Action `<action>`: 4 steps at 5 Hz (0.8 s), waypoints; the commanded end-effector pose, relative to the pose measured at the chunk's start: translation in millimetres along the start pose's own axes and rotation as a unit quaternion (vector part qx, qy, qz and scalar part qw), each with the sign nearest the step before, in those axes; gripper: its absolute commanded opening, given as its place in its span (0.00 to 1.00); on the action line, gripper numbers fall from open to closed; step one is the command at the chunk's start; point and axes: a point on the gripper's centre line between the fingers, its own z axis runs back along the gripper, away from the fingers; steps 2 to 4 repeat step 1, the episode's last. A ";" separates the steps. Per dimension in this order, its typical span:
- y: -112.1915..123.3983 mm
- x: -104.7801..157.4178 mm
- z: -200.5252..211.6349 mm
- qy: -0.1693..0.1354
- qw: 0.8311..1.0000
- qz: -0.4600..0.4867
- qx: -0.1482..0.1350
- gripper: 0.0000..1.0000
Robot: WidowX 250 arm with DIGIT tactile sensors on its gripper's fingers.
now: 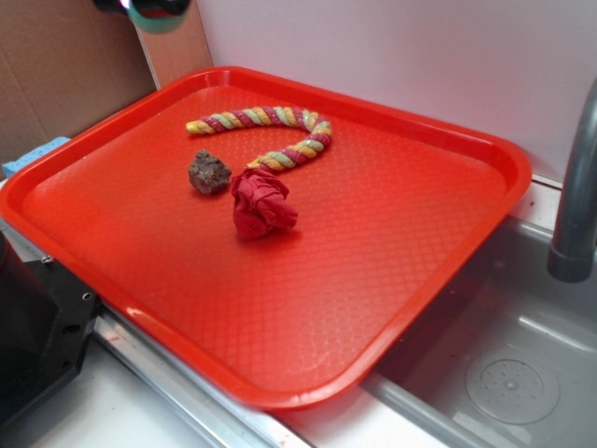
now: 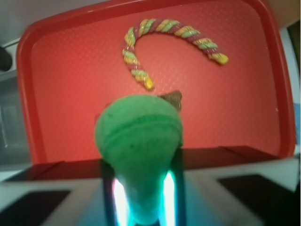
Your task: Grab the green ball.
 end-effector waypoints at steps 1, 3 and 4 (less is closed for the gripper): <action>-5.2 4.9 8.1 -0.031 0.999 -0.012 0.036 0.00; -5.2 4.9 8.1 -0.031 0.999 -0.012 0.036 0.00; -5.2 4.9 8.1 -0.031 0.999 -0.012 0.036 0.00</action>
